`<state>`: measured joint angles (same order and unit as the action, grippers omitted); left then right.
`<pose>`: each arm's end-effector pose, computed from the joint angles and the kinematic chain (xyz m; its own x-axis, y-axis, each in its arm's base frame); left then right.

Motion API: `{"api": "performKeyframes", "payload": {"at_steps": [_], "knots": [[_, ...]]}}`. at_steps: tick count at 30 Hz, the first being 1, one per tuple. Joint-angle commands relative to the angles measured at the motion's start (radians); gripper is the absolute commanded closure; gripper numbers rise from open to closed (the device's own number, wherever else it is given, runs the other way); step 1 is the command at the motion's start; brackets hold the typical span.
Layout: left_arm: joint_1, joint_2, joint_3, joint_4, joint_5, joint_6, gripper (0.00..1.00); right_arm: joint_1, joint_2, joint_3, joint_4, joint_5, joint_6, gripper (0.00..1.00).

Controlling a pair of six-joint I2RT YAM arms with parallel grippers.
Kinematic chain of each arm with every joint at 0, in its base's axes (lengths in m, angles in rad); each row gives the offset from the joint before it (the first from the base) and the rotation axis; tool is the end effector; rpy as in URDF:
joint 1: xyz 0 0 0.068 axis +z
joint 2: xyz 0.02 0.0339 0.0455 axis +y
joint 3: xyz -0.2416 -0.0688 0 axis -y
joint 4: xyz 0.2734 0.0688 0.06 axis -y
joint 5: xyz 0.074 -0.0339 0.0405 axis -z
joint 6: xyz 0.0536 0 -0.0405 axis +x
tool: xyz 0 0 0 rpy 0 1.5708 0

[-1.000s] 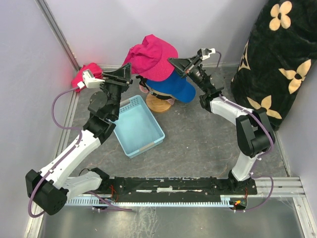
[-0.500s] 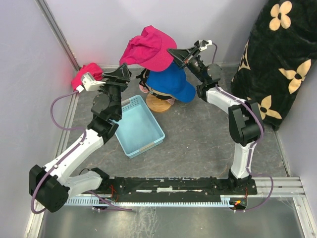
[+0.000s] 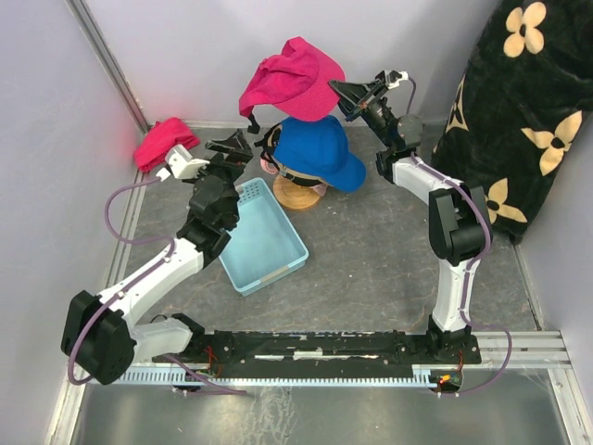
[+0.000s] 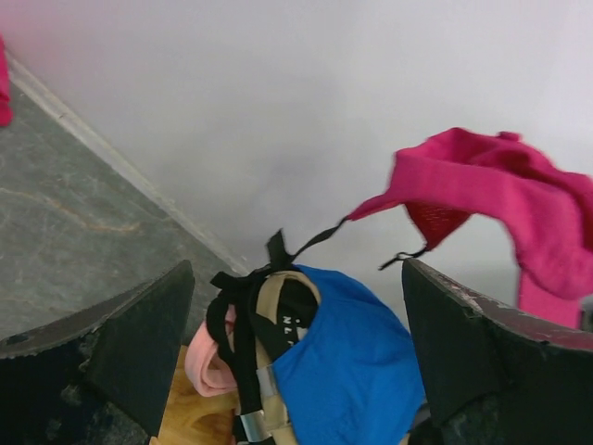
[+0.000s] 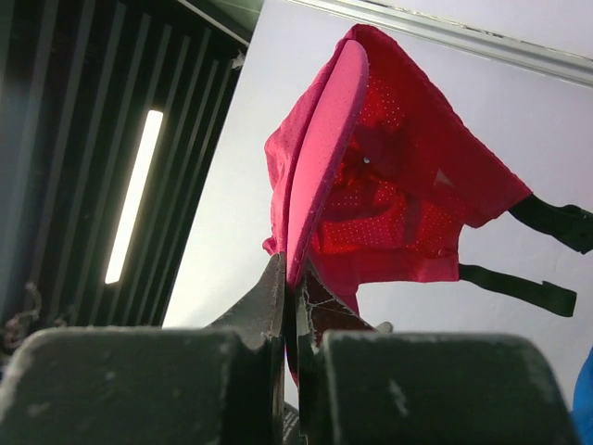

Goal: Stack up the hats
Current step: Stack the hat on the hat.

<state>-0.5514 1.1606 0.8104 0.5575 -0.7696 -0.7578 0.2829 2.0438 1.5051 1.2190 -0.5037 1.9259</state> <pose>0.2846 -0.1312 0.3208 0.2674 -0.7440 -0.6124 -0.0275 0.6293 -0.7766 0.4629 0.1615 0.3159 -0.7771 0.6293 -0.0144 -0.3561 -0.4206 0.8344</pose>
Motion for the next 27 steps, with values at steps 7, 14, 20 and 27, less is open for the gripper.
{"api": "performKeyframes", "payload": {"at_steps": [7,14,20,27], "knots": [[0.038,0.154,0.037,0.153,0.001,0.074,0.01,-0.023,0.007,0.022,0.174,-0.031,0.084,0.96],[0.047,0.206,0.019,0.352,0.033,0.186,0.01,-0.025,0.003,-0.017,0.2,-0.048,0.097,0.96],[0.066,0.25,0.034,0.464,0.174,0.246,0.01,-0.024,0.005,-0.035,0.222,-0.055,0.108,0.96],[0.071,0.268,0.059,0.45,0.289,0.264,0.01,-0.025,0.008,-0.053,0.223,-0.051,0.11,0.96]]}}
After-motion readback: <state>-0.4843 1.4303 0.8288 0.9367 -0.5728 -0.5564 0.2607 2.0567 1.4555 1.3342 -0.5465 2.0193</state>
